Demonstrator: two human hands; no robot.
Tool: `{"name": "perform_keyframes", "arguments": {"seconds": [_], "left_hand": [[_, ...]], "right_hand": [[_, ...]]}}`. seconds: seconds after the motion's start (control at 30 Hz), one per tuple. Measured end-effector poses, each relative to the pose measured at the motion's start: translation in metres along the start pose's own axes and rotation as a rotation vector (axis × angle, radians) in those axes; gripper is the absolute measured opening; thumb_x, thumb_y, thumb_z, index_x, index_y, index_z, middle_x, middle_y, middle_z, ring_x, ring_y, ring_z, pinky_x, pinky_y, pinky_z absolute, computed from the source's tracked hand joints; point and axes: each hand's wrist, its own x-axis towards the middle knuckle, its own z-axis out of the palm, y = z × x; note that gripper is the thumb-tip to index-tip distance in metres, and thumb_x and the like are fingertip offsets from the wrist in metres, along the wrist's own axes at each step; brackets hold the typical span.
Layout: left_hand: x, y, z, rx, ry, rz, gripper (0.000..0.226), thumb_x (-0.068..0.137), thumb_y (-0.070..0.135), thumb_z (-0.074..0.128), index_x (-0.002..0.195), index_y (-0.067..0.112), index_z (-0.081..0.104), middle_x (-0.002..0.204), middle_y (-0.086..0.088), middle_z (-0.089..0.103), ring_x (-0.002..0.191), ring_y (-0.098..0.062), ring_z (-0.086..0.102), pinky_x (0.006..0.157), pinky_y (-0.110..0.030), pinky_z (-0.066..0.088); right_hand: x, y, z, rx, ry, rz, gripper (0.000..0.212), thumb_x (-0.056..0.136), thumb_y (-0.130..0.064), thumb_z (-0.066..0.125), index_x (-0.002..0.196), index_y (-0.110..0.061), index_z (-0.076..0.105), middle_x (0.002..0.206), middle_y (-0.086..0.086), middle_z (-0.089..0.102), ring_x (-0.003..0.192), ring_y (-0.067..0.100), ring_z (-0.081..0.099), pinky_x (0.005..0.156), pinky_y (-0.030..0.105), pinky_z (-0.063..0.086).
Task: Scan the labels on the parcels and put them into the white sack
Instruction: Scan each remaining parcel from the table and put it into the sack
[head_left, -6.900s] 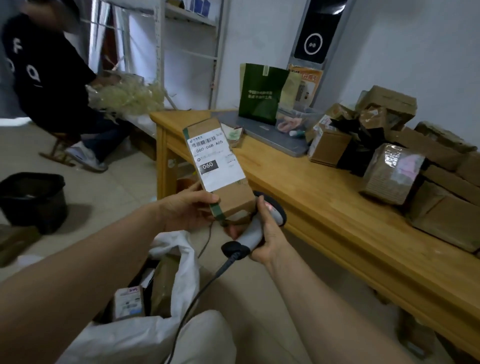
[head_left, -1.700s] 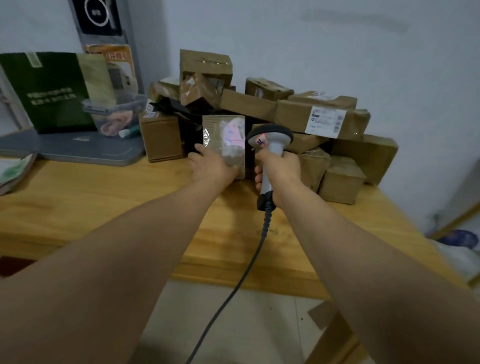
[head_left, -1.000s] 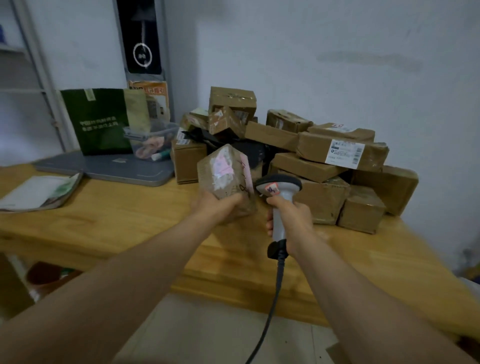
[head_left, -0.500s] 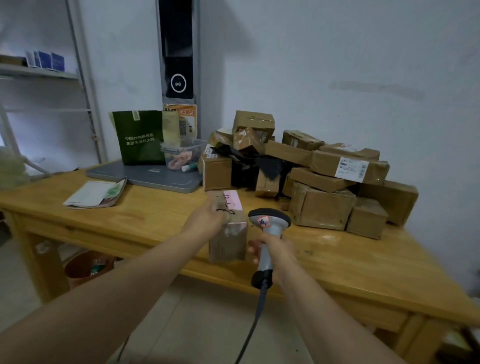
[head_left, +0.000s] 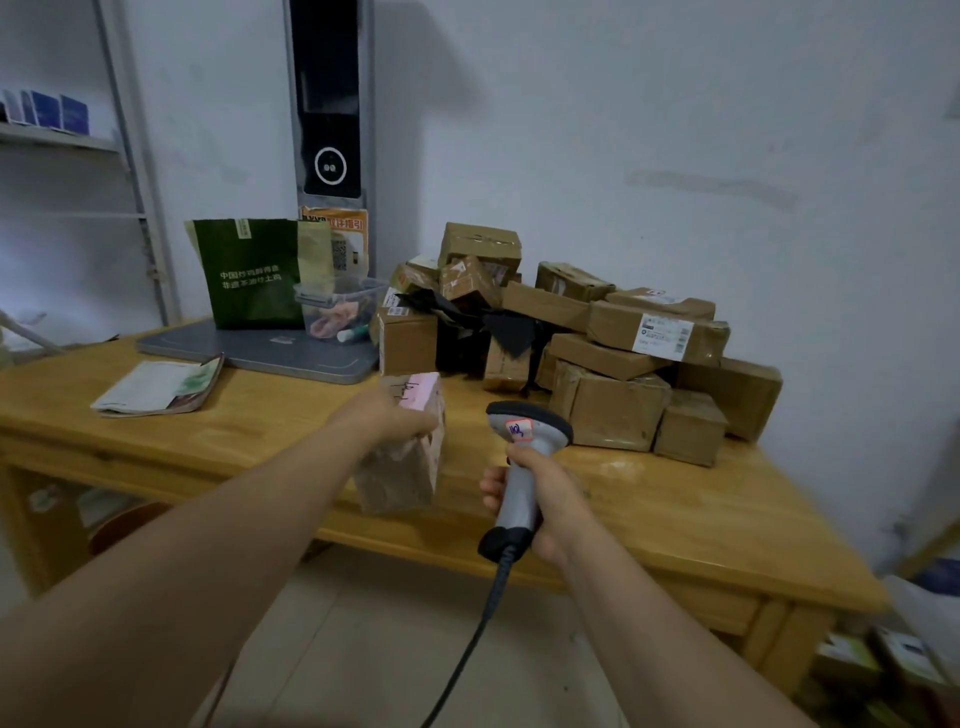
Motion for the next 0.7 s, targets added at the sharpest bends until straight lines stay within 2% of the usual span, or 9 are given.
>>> {"name": "perform_keyframes", "arguments": {"seconds": [0.03,0.1,0.17,0.23,0.33,0.43,0.53,0.63,0.7], "left_hand": [[0.002,-0.010,-0.005,-0.133,0.003,-0.019,0.063,0.075,0.046,0.071,0.123,0.012,0.049,0.094,-0.007,0.062,0.081,-0.024,0.061,0.055,-0.032,0.050],[0.004,-0.032,-0.012,-0.369,0.009,-0.042,0.057,0.067,0.039,0.078,0.107,0.006,0.054,0.087,-0.008,0.065,0.078,-0.023,0.063,0.053,-0.030,0.049],[0.004,-0.055,-0.014,-0.569,-0.031,-0.051,0.054,0.062,0.031,0.080,0.102,0.004,0.058,0.082,-0.010,0.073,0.077,-0.023,0.068,0.053,-0.029,0.051],[0.000,-0.071,-0.014,-0.664,-0.045,-0.062,0.051,0.061,0.026,0.079,0.101,0.001,0.061,0.073,-0.008,0.074,0.072,-0.021,0.070,0.051,-0.027,0.050],[-0.005,-0.086,-0.014,-0.646,-0.043,-0.064,0.052,0.059,0.029,0.077,0.101,0.002,0.064,0.081,-0.011,0.073,0.079,-0.024,0.068,0.058,-0.029,0.049],[-0.010,-0.093,-0.020,-0.636,-0.108,-0.086,0.044,0.063,0.023,0.078,0.100,0.005,0.064,0.081,-0.007,0.073,0.081,-0.021,0.067,0.059,-0.029,0.053],[-0.014,-0.103,-0.022,-0.643,-0.124,-0.105,0.042,0.067,0.017,0.079,0.103,0.004,0.062,0.095,-0.012,0.071,0.090,-0.024,0.068,0.070,-0.033,0.056],[-0.017,-0.110,-0.021,-0.612,-0.081,-0.066,0.039,0.069,0.020,0.080,0.099,0.005,0.060,0.093,-0.011,0.071,0.087,-0.023,0.068,0.062,-0.028,0.053],[-0.017,-0.111,-0.021,-0.607,-0.031,-0.030,0.032,0.070,0.022,0.080,0.089,0.011,0.057,0.089,-0.007,0.067,0.085,-0.020,0.065,0.059,-0.026,0.050]], "right_hand": [[-0.002,0.000,0.000,0.027,-0.031,0.006,0.018,0.091,-0.016,0.064,0.101,-0.002,0.060,0.066,0.011,0.068,0.057,0.021,0.066,0.051,0.029,0.055],[-0.006,0.000,0.000,0.049,-0.072,0.016,0.013,0.088,-0.014,0.065,0.094,-0.003,0.061,0.063,0.008,0.066,0.055,0.019,0.065,0.049,0.028,0.053],[-0.009,0.000,0.003,0.039,-0.098,0.022,0.010,0.087,-0.013,0.064,0.093,-0.005,0.060,0.061,0.006,0.064,0.050,0.017,0.060,0.045,0.026,0.048],[-0.012,0.001,0.008,0.026,-0.116,0.025,0.010,0.084,-0.013,0.065,0.090,-0.006,0.060,0.061,0.006,0.062,0.047,0.016,0.054,0.043,0.024,0.045],[-0.018,0.003,0.016,-0.013,-0.131,0.025,0.013,0.082,-0.014,0.067,0.089,-0.006,0.060,0.060,0.006,0.059,0.045,0.016,0.052,0.042,0.023,0.044],[-0.023,0.004,0.022,-0.078,-0.140,0.009,0.019,0.082,-0.015,0.069,0.095,-0.004,0.062,0.058,0.006,0.058,0.044,0.016,0.052,0.042,0.023,0.044],[-0.029,0.007,0.025,-0.126,-0.177,0.015,0.022,0.085,-0.018,0.068,0.101,-0.003,0.062,0.059,0.007,0.060,0.047,0.017,0.055,0.044,0.024,0.047],[-0.036,0.010,0.028,-0.152,-0.194,0.031,0.023,0.086,-0.021,0.069,0.102,-0.005,0.063,0.063,0.008,0.066,0.053,0.019,0.063,0.050,0.027,0.053],[-0.038,0.009,0.031,-0.164,-0.201,0.025,0.020,0.086,-0.021,0.070,0.099,-0.007,0.063,0.062,0.007,0.065,0.050,0.017,0.060,0.047,0.025,0.050]]}}
